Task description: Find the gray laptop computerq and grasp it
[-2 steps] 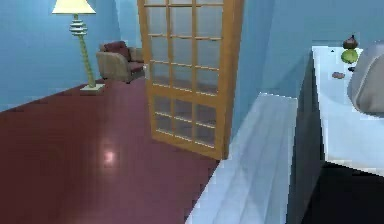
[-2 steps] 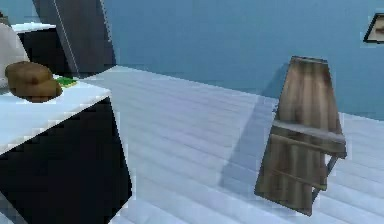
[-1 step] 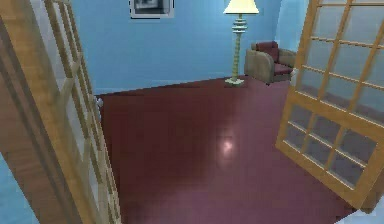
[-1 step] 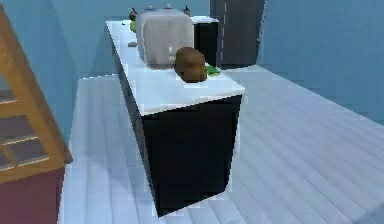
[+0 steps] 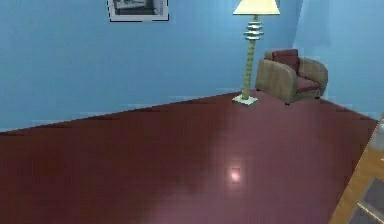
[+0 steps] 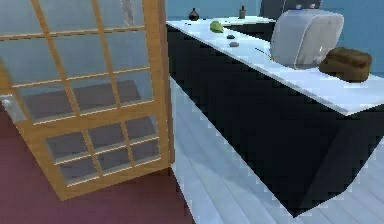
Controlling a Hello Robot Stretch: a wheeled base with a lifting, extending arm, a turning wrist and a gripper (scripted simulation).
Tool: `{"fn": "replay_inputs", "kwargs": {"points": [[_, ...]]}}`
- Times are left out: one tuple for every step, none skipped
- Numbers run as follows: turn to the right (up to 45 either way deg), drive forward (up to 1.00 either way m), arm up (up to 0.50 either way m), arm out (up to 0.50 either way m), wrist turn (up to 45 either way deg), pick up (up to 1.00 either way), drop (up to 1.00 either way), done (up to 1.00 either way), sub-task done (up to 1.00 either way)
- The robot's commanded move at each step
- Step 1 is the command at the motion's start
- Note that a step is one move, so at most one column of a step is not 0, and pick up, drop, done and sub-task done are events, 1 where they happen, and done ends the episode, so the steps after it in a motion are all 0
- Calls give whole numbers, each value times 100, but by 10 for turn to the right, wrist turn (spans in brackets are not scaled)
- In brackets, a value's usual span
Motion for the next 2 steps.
{"fn": "replay_inputs", "kwargs": {"points": [[-30,0,0,0,0,0,0,0,0],[0,20,0,0,0,0,0,0,0]]}}
